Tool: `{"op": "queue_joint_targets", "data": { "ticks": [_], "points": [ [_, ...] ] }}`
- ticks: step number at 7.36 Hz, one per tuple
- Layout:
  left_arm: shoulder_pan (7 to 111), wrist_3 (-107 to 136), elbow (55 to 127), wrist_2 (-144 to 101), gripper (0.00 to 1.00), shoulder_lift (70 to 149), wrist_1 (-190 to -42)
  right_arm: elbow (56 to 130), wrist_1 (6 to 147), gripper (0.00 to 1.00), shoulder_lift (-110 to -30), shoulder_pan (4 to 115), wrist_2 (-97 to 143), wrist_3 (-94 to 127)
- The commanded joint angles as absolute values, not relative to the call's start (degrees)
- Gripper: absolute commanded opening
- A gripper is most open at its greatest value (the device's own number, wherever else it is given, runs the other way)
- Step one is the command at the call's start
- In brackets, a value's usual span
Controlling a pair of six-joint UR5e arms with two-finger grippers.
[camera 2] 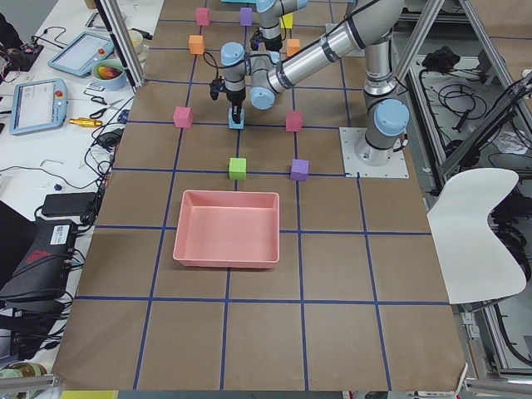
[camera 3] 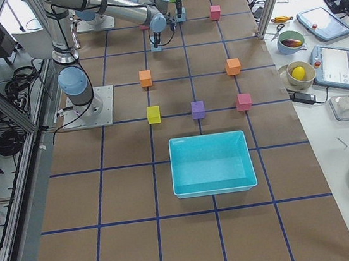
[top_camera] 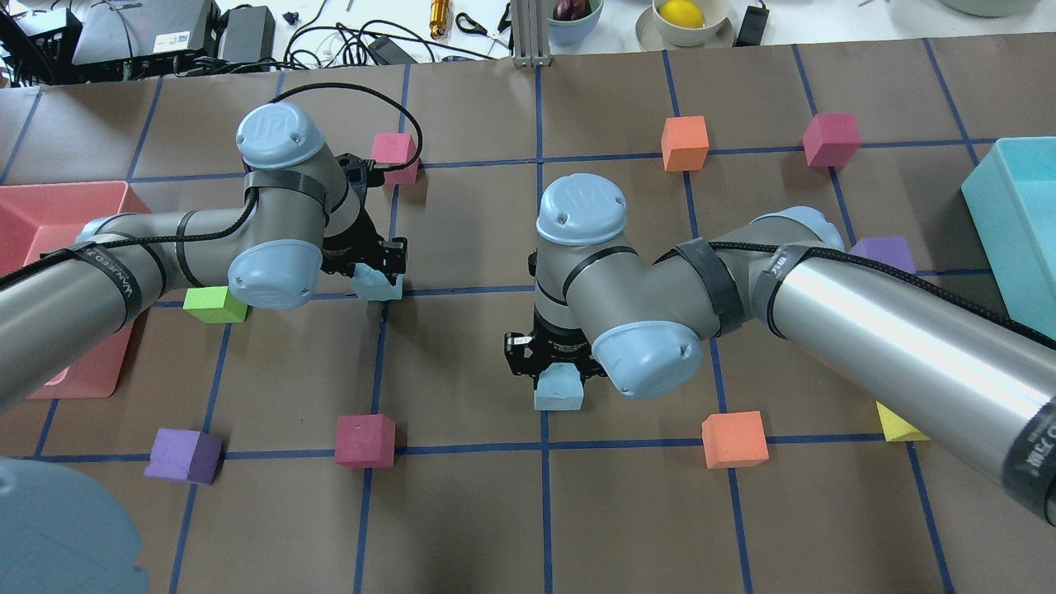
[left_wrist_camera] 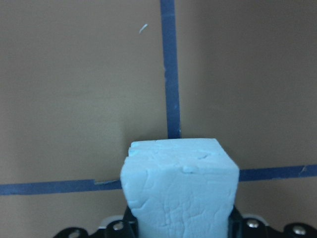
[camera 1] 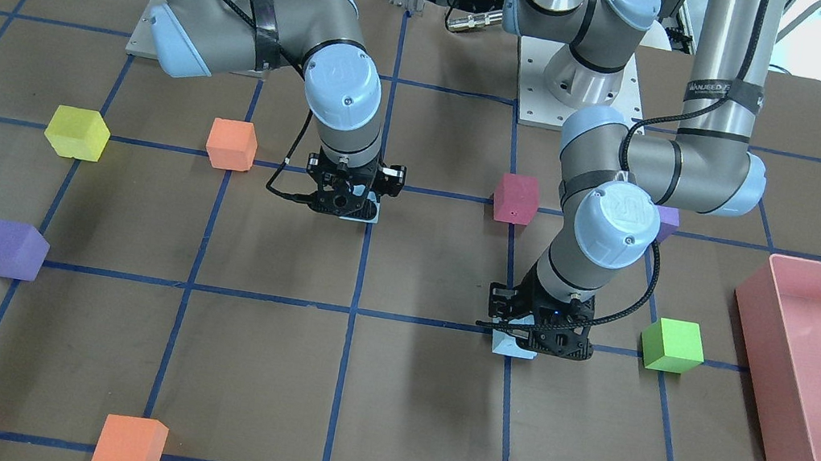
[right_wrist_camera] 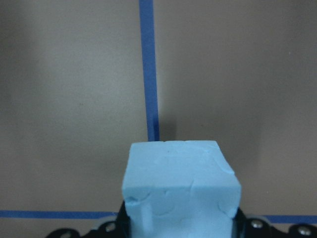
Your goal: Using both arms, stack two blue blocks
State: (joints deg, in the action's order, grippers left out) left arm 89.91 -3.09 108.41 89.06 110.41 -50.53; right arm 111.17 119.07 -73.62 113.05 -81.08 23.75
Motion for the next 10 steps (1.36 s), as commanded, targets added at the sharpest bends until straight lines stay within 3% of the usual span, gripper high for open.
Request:
{"op": "queue_joint_targets", "data": {
  "ticks": [1,2,3,4,5,7,10],
  "points": [
    [90.6,-3.1,108.5,89.5,0.0,107.7,-51.1,112.6,125.0,0.11,-71.2,114.9,-81.0,25.1],
    [90.7,-3.1,108.5,89.4,0.0,106.1,-51.8,112.6,126.4,0.19,-70.9,115.0,-81.0,25.7],
    [90.9,-2.8,108.7,89.2,0.0,104.3,-54.5,112.8,126.4,0.44,-70.8,115.1,-81.0,25.9],
    [91.0,-2.6,108.9,89.1,0.0,102.2,-57.3,112.8,126.6,0.89,-70.8,115.0,-81.0,25.7],
    [91.0,-2.5,108.9,88.9,0.0,100.4,-59.8,112.7,126.4,1.0,-70.9,115.0,-82.3,25.1],
    [91.2,0.9,109.1,85.9,0.0,99.6,-61.2,110.0,122.2,1.0,-73.8,113.2,-82.1,25.0],
    [97.3,8.1,110.1,86.0,0.0,98.7,-61.2,97.2,103.6,1.0,-77.9,106.4,-85.9,19.6]
  ]
}}
